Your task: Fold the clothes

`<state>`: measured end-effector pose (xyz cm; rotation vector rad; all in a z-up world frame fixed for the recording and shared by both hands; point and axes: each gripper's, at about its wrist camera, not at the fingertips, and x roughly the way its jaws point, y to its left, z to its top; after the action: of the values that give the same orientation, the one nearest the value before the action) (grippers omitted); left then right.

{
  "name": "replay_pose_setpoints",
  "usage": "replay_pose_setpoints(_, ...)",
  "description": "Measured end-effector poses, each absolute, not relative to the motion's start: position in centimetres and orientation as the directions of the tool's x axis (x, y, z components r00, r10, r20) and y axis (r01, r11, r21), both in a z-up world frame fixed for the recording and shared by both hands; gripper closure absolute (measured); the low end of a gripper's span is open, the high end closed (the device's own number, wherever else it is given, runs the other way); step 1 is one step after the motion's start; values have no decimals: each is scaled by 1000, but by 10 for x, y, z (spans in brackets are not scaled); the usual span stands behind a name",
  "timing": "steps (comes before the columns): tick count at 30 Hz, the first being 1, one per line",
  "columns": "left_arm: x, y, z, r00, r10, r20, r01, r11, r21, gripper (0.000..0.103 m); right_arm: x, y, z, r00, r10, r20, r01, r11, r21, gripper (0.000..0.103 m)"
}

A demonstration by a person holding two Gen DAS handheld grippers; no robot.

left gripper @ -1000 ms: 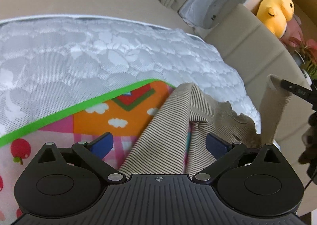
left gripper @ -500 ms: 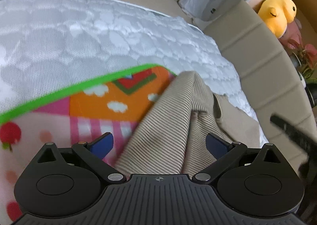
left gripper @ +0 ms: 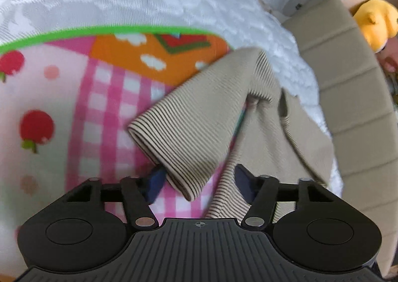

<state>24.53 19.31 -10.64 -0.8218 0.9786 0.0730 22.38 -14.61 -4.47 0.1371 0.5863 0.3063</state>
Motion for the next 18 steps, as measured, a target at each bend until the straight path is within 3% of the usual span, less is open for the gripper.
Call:
replay_pose_setpoints(2, 250, 186, -109, 574, -265, -775, -409, 726, -552, 49, 214, -158, -53, 794, 324, -515, -242, 945, 221, 11)
replay_pose_setpoints(4, 253, 180, -109, 569, -228, -790, -410, 755, -512, 67, 209, -168, -60, 792, 329, -514, -250, 943, 219, 4)
replay_pose_setpoints(5, 254, 178, -107, 566, -208, -797, -407, 771, -490, 85, 208, -172, -64, 795, 331, -508, -253, 942, 218, 0)
replay_pose_setpoints(6, 255, 176, -105, 566, -195, -801, -402, 782, -476, 93, 206, -176, -68, 798, 333, -503, -256, 942, 218, 0)
replay_pose_setpoints(10, 263, 168, -79, 575, -112, -810, -383, 838, -388, 97, 205, -191, -96, 790, 312, -528, -250, 950, 187, 0)
replay_pose_setpoints(18, 294, 146, 28, 705, 38, -708, -291, 926, -240, 97, 211, -195, -127, 781, 300, -549, -279, 952, 124, 0)
